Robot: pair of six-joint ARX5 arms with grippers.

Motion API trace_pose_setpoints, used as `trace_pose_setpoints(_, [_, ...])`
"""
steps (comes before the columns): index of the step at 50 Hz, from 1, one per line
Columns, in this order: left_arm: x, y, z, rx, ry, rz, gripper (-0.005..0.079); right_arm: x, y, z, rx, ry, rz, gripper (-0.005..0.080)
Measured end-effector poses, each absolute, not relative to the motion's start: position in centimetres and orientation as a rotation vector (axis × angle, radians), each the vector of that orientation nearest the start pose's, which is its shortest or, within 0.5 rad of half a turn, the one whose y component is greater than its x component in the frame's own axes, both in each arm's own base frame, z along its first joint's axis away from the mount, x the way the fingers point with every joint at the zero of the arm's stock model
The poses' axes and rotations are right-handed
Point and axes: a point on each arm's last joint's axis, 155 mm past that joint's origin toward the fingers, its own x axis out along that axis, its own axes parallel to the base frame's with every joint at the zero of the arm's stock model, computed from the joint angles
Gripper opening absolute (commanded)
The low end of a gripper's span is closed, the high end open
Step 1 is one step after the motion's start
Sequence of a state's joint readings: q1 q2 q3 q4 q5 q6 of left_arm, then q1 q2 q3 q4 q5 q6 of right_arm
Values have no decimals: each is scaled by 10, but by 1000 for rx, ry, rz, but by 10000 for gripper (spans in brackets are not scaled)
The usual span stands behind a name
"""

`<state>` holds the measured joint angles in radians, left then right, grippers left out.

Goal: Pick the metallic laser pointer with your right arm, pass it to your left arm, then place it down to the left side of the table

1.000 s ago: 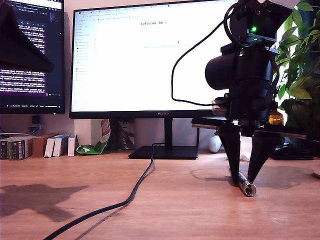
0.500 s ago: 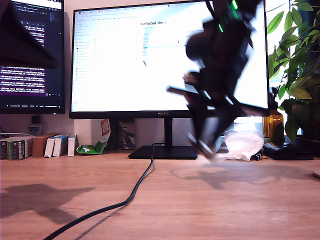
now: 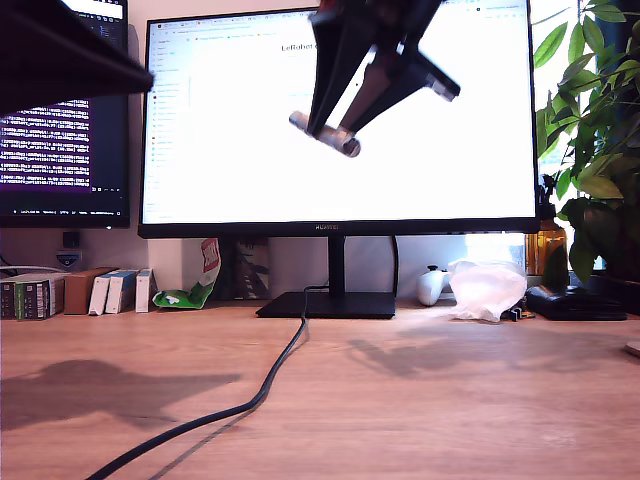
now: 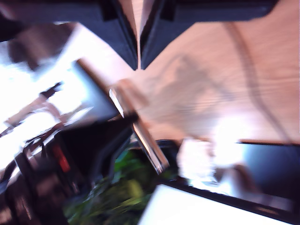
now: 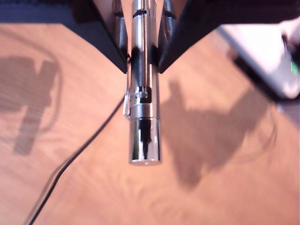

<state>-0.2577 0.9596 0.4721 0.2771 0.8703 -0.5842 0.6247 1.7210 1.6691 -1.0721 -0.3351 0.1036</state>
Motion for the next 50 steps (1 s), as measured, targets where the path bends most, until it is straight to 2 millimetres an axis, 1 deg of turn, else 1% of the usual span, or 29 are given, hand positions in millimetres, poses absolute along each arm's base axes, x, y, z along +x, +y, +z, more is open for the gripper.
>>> trace_pose_setpoints(4, [254, -212, 224, -628, 530, -1062, 133, 294, 294, 199, -93, 1178, 832, -13])
trace_pose_setpoints(5, [256, -212, 225, -667, 549, -1060, 137, 292, 295, 201, -92, 1174, 841, -13])
trace_pose_setpoints(7, [259, -211, 227, -677, 542, -1070, 139, 289, 298, 206, -88, 1160, 864, -13])
trace_pose_setpoints(12, [265, -211, 229, -760, 573, -1081, 170, 287, 304, 224, -83, 1090, 910, -13])
trace_pose_setpoints(16, [270, -213, 232, -810, 577, -1093, 171, 283, 307, 243, -73, 1031, 943, -13])
trace_pose_setpoints(18, [273, -213, 235, -836, 575, -1099, 177, 281, 308, 251, -66, 1004, 956, -13])
trace_pose_setpoints(22, [277, -215, 244, -867, 545, -1125, 218, 276, 310, 262, -47, 979, 991, -13])
trace_pose_setpoints(28, [279, -216, 258, -906, 501, -1167, 221, 273, 314, 265, -34, 978, 1019, -13])
trace_pose_setpoints(36, [275, -216, 277, -918, 434, -1228, 221, 270, 326, 272, 8, 959, 1066, -13])
trace_pose_setpoints(50, [268, -226, 297, -899, 394, -1292, 219, 266, 341, 285, 60, 930, 1116, -13])
